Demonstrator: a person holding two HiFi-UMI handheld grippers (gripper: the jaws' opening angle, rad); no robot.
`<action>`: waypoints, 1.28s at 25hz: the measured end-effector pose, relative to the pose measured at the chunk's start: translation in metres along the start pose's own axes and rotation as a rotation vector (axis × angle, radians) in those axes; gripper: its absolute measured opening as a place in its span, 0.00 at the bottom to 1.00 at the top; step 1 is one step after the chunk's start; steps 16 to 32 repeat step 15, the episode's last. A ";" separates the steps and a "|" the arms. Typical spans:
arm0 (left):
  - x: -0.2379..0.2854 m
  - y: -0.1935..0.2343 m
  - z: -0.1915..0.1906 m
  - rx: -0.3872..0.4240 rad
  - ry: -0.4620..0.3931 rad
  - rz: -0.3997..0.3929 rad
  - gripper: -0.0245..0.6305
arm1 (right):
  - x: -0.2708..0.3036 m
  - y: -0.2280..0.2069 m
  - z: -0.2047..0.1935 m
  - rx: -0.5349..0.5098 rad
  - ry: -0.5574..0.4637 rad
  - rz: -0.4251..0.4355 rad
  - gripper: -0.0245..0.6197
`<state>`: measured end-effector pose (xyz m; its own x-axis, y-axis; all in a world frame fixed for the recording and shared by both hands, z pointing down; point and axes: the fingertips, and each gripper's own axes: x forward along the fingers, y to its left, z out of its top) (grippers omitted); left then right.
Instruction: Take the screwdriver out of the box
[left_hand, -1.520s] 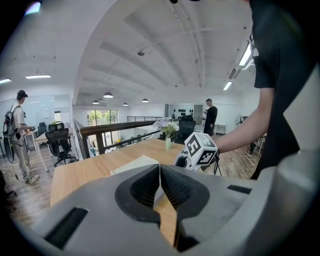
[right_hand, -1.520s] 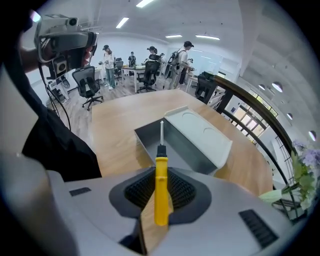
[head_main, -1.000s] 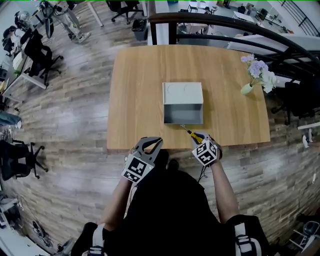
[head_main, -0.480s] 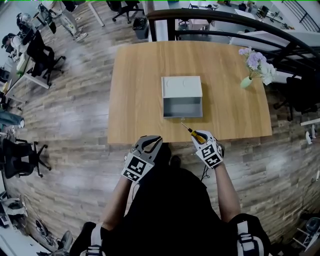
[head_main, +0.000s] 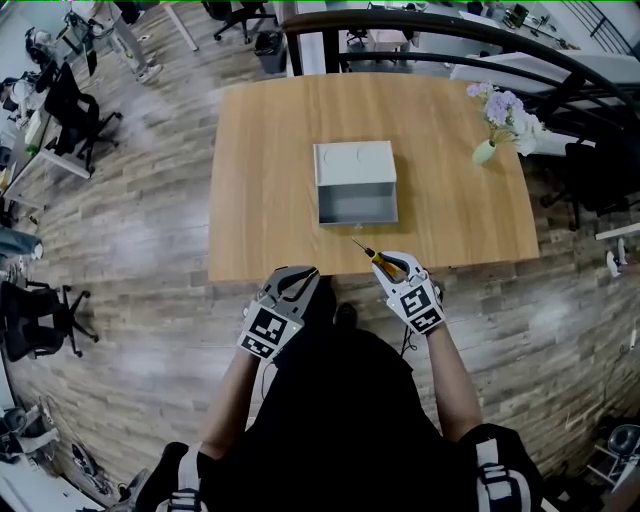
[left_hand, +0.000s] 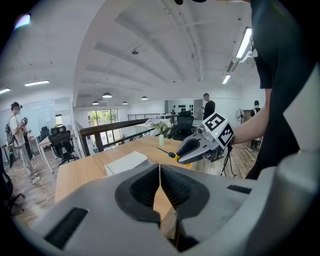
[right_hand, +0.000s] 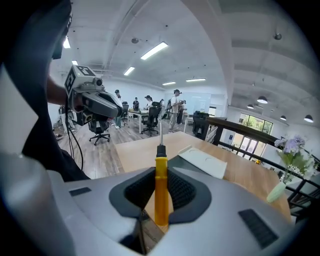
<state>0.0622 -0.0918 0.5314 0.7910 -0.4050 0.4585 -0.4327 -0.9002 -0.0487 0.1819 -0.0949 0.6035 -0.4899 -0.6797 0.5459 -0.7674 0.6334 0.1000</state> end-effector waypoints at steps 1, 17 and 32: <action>-0.001 -0.002 -0.001 -0.002 0.000 0.001 0.08 | -0.002 0.001 0.000 0.003 -0.005 0.002 0.17; -0.015 0.000 -0.005 -0.004 0.014 0.020 0.08 | -0.024 0.010 0.026 0.004 -0.060 0.001 0.17; -0.015 0.000 -0.005 -0.004 0.014 0.020 0.08 | -0.024 0.010 0.026 0.004 -0.060 0.001 0.17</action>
